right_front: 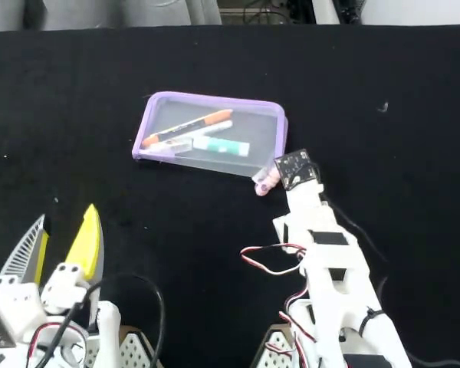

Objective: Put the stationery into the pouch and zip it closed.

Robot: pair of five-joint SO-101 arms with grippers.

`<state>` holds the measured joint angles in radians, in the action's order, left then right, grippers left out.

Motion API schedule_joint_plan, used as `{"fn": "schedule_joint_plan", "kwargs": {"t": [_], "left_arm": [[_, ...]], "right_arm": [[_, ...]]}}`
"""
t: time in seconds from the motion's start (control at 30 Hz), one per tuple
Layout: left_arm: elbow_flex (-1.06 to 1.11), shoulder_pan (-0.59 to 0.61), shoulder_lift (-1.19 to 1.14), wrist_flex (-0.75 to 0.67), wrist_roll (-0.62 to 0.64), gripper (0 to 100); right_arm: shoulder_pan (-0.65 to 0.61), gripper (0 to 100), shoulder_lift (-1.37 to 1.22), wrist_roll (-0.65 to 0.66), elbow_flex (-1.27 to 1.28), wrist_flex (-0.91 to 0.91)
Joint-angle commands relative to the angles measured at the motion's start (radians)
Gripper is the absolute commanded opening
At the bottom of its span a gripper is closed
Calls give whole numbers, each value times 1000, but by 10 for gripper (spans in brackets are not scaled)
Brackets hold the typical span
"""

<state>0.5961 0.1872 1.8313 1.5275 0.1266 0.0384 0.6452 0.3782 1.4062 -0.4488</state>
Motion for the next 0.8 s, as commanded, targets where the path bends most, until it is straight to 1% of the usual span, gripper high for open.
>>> {"fn": "schedule_joint_plan", "kwargs": {"t": [0.0,0.07,0.13,0.23,0.33,0.43,0.6,0.77], "left_arm": [[-45,-8,-3,81,-25,223],[-21,-10,-3,109,-98,223],[39,-10,-3,98,-175,223],[197,-10,-3,-11,-229,223],[375,-10,-3,-161,-212,223],[527,-10,-5,-270,-161,223],[731,-10,-5,-356,-78,223],[905,-8,-6,-413,-84,223]], "right_arm": [[8,83,30,0,1,18],[8,83,30,0,1,18],[8,83,30,0,1,18],[8,83,30,0,1,18],[8,83,30,0,1,18],[8,83,30,0,1,18],[8,83,30,0,1,18],[8,83,30,0,1,18]]}}
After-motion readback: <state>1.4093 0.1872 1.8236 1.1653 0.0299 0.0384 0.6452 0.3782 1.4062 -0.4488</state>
